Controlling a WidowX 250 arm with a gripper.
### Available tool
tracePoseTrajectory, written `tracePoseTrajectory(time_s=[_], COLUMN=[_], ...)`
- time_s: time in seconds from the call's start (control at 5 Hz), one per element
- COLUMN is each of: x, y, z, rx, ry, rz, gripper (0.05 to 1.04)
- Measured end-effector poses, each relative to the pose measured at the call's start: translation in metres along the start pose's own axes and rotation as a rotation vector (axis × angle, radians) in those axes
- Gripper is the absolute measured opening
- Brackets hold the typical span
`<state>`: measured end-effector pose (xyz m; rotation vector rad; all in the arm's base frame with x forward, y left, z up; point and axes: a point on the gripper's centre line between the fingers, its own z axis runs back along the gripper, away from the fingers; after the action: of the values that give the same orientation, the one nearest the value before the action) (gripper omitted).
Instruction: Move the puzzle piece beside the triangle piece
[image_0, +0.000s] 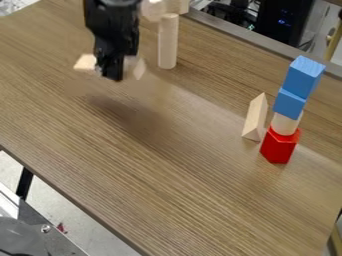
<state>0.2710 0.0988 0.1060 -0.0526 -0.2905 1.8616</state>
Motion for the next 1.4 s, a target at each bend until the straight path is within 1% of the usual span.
tracePoseTrajectory(time_s=[0.2,0.4,0.6,0.8,1.0,1.2,1.4], x=[-0.004,-0.016,-0.034,-0.047,-0.06,-0.072,-0.08], y=[0.0,-0.001,-0.005,-0.009,-0.012,-0.011,-0.009], z=[0.027,0.034,0.036,0.033,0.035,0.032,0.032], rx=[-0.049,-0.067,-0.11,-0.139,-0.184,-0.213,-0.227], ry=[0.038,0.052,0.048,0.061,0.072,0.1,0.122], rz=[-0.008,-0.117,-0.352,-0.576,-0.806,-1.035,-1.157], gripper=[0.553,0.552,0.552,0.552,0.552,0.552,0.552])
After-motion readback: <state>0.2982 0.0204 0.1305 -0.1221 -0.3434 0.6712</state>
